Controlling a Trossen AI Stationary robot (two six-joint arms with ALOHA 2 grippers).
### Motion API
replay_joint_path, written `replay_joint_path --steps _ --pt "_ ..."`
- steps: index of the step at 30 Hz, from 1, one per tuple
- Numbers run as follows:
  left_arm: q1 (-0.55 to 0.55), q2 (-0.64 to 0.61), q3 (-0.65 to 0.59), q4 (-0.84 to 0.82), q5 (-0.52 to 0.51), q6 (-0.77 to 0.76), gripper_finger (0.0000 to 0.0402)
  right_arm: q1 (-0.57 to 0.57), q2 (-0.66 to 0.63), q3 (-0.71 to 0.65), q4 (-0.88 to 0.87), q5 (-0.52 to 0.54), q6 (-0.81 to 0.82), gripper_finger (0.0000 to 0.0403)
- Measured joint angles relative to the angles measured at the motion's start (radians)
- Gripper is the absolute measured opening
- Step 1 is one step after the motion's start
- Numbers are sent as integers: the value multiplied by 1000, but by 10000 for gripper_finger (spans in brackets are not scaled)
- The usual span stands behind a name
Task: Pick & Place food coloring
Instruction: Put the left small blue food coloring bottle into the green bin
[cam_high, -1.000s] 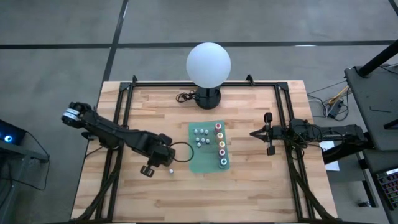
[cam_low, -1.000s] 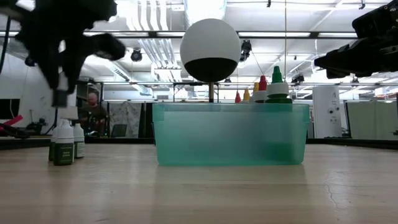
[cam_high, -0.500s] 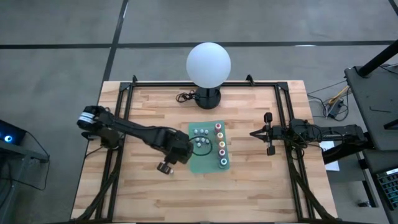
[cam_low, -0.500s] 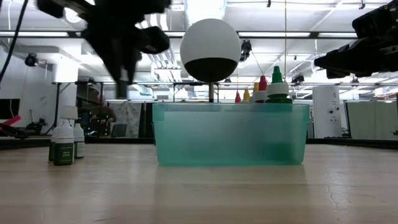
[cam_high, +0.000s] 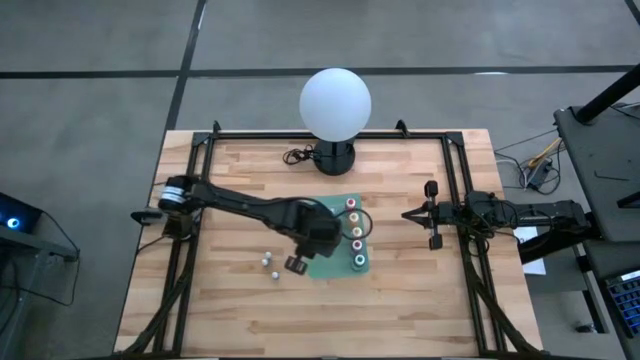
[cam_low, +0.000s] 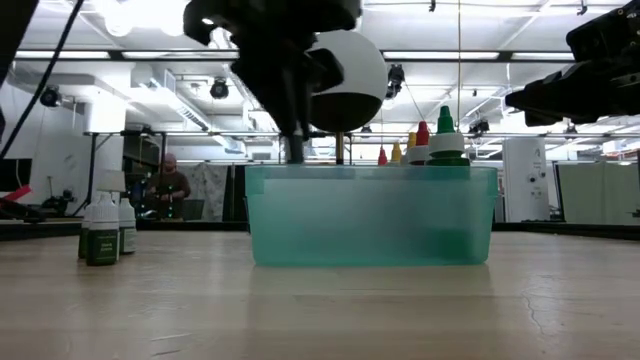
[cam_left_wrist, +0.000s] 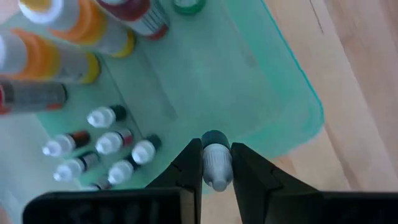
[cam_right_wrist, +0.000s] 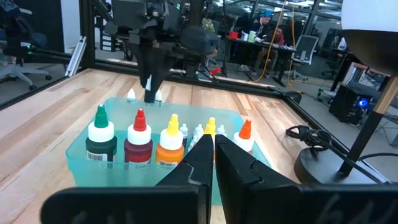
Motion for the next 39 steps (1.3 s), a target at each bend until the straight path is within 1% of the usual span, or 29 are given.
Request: replay_joint_path --steps 7,16,24,30,39 --pt "28 74 67 4 1 40 42 0 0 0 0 0 -1 9" --pt "78 105 78 54 1 67 42 0 0 0 0 0 0 9" --pt "105 109 79 93 3 253 42 0 0 0 0 0 -1 9" --pt "107 109 79 96 49 384 42 0 0 0 0 0 1 9" --pt "110 109 79 102 60 449 42 0 0 0 0 0 1 9"
